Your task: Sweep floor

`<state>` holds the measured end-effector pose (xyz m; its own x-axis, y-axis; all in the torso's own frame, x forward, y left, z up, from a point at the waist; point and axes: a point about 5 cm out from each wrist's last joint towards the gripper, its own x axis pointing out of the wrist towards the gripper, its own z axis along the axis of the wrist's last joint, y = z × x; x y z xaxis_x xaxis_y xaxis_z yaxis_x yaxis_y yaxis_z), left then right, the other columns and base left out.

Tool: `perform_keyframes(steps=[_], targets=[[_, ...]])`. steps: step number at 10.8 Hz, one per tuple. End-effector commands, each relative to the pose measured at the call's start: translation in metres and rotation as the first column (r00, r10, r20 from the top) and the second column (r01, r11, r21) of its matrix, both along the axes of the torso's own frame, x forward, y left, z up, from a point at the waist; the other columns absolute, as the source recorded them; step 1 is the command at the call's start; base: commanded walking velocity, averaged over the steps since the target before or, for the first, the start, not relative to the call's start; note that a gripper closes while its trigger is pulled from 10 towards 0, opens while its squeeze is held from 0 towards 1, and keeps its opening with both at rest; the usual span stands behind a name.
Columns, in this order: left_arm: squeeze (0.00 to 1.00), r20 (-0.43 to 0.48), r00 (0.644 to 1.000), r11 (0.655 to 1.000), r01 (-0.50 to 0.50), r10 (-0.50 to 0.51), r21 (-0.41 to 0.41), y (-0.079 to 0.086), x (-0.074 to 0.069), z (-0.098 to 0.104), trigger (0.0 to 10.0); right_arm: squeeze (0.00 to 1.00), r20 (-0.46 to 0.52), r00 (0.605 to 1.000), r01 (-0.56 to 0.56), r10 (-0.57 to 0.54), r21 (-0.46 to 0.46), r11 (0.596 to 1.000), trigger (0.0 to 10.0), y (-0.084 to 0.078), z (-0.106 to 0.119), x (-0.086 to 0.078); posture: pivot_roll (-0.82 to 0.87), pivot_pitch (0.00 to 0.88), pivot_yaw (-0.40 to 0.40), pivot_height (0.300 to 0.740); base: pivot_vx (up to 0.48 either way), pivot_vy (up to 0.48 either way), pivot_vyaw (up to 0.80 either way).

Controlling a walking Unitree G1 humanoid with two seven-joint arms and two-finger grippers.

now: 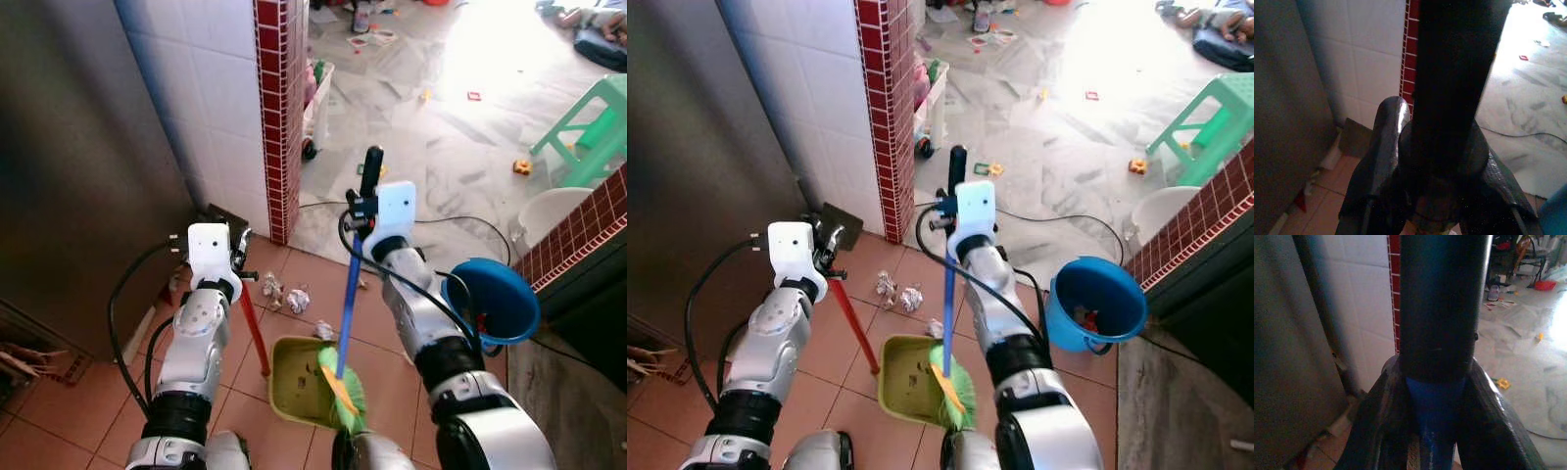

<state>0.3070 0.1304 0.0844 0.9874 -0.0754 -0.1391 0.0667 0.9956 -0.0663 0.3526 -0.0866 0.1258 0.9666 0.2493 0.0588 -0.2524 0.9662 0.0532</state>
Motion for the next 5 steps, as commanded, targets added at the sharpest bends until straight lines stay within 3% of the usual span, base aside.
perform_keyframes(steps=[1,3,4,5], targets=[[0.00,-0.162,0.987,1.000,0.003,-0.003,-0.001,0.000,-0.012,-0.029,10.0,0.00,0.027,1.000,0.006,-0.008,0.095,0.995,10.0,0.000,0.017,0.006,0.03,0.181,-0.034,0.740,0.000,0.000,0.00],[0.00,-0.174,0.984,1.000,0.023,-0.026,-0.015,-0.010,-0.011,-0.028,10.0,0.00,0.073,0.996,-0.070,0.052,0.283,0.956,10.0,0.011,0.050,0.008,0.01,0.169,-0.031,0.740,0.000,0.000,0.00],[0.00,-0.179,0.983,0.999,0.036,-0.038,-0.017,-0.014,-0.010,-0.028,10.0,0.00,0.125,0.986,-0.143,0.110,0.301,0.943,10.0,0.016,0.068,0.007,0.01,0.160,-0.031,0.740,0.000,0.000,0.00],[0.00,-0.187,0.981,0.999,0.042,-0.045,-0.017,-0.015,-0.009,-0.028,10.0,0.00,0.192,0.968,-0.205,0.159,0.254,0.945,10.0,0.016,0.085,0.006,0.00,0.151,-0.031,0.740,0.000,0.000,0.00]])
